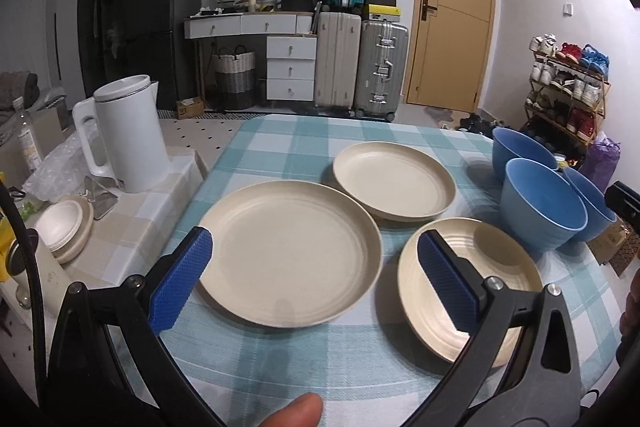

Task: Organize plates and bowls
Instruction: 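Move the left gripper to one cream plate's rim while the right gripper approaches another plate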

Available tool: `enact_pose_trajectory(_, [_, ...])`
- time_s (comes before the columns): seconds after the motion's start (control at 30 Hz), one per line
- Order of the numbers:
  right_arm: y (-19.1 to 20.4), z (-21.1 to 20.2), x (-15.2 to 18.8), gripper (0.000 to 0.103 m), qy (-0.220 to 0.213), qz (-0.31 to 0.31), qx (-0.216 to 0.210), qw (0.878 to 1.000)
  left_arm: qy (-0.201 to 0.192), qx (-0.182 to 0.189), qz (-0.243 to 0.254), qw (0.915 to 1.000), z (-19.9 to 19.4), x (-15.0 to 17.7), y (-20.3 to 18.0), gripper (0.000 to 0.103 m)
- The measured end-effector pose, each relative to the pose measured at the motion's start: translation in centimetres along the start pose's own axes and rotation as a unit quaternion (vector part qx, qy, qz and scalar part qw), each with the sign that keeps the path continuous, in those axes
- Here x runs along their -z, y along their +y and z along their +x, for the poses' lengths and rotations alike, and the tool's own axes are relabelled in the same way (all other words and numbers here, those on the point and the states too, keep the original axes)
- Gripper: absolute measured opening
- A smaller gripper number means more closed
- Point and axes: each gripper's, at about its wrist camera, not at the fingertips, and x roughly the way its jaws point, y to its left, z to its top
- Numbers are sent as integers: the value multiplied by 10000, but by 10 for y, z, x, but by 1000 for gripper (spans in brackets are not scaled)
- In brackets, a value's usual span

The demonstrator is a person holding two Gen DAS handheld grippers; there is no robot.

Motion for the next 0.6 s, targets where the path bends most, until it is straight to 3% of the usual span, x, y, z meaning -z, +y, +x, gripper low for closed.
enact_pose_trajectory(0.43, [38, 35, -28, 103, 297, -275, -346, 9986, 364, -70, -432, 9984, 30, -15, 27, 103])
enact_pose_trajectory(0.6, [53, 57, -35, 103, 521, -365, -428, 9971, 456, -254, -627, 9967, 50, -23, 45, 103])
